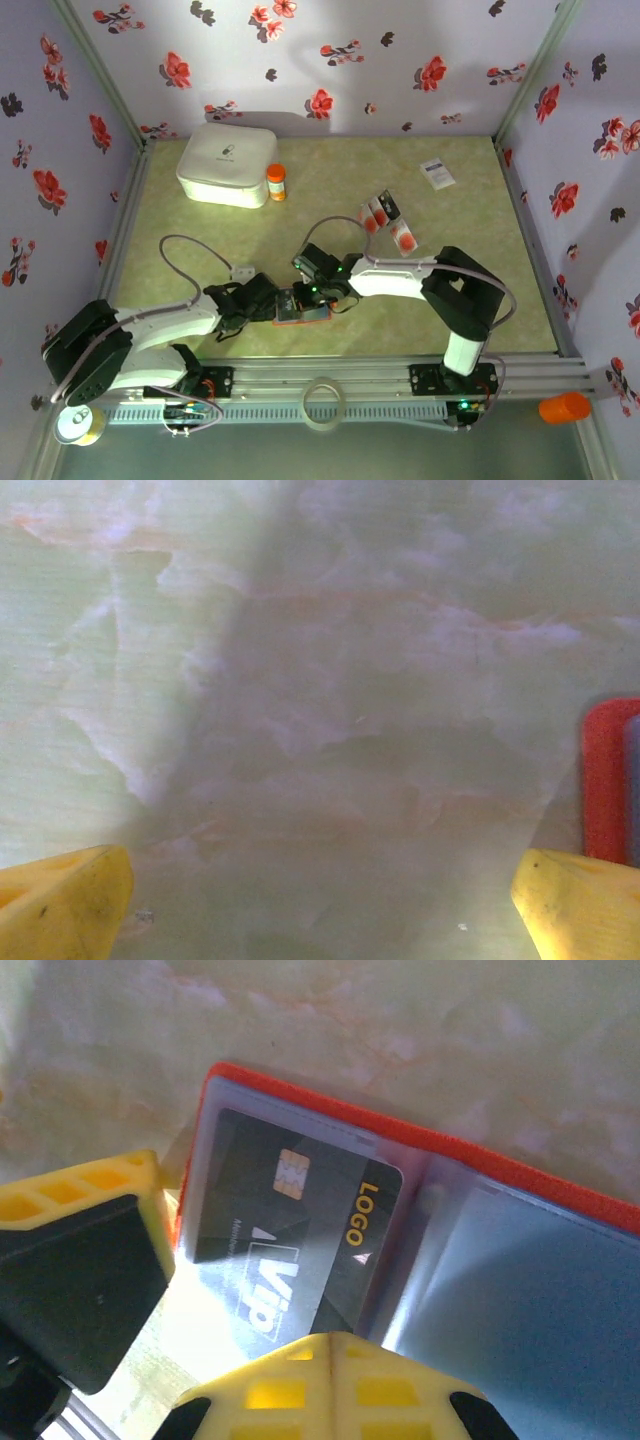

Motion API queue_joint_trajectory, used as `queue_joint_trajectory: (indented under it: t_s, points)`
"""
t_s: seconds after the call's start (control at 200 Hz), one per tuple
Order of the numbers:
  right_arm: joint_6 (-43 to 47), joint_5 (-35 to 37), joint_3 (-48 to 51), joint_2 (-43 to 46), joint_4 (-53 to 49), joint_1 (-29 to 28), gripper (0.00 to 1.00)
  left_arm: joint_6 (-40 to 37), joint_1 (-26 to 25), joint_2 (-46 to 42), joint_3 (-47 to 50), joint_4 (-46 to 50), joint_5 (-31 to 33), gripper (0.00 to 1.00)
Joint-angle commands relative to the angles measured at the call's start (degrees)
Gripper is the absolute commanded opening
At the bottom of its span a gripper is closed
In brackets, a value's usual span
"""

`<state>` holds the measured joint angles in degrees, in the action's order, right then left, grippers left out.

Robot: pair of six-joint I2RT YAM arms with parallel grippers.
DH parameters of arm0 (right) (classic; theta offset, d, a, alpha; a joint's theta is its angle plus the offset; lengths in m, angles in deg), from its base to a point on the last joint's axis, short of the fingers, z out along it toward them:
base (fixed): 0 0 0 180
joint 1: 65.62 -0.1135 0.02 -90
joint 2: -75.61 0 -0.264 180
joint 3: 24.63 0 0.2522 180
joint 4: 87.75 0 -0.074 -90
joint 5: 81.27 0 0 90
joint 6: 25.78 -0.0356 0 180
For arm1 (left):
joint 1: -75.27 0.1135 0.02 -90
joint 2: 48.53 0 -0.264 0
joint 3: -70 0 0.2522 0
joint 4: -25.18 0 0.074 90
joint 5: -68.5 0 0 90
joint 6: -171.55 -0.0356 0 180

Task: Put the credit cards into the card holder
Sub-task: Insert the credit card into the card slot.

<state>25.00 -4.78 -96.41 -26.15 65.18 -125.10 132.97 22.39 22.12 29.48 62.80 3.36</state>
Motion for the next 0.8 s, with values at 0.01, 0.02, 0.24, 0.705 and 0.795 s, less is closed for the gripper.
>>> queue_joint_trajectory:
  t_s: [0.01, 0.02, 0.24, 0.705, 0.795]
  points:
    - [-1.0, -0.4, 0.3, -1.5, 1.2, -0.9, 0.01, -1.7, 0.4, 2.1, 0.3, -1.4, -2.1, 1.00]
    - [-1.1, -0.5, 0.3, -1.6, 1.2, -0.9, 0.01, -1.6, 0.4, 2.2, 0.3, -1.5, -2.2, 1.00]
    - [-1.5, -1.5, -1.8, -3.3, 1.6, -1.9, 0.00, -1.4, 0.3, 3.2, 0.8, -2.7, -3.1, 1.00]
    - [-0.2, -0.1, -2.2, 0.2, -0.9, -1.7, 0.00, -0.2, 0.3, -0.4, 0.9, -0.5, -2.0, 1.00]
    - [-0.1, 1.0, -1.1, 2.2, -1.5, -1.1, 0.00, 1.1, 0.3, -2.7, 1.0, 0.8, -0.8, 1.00]
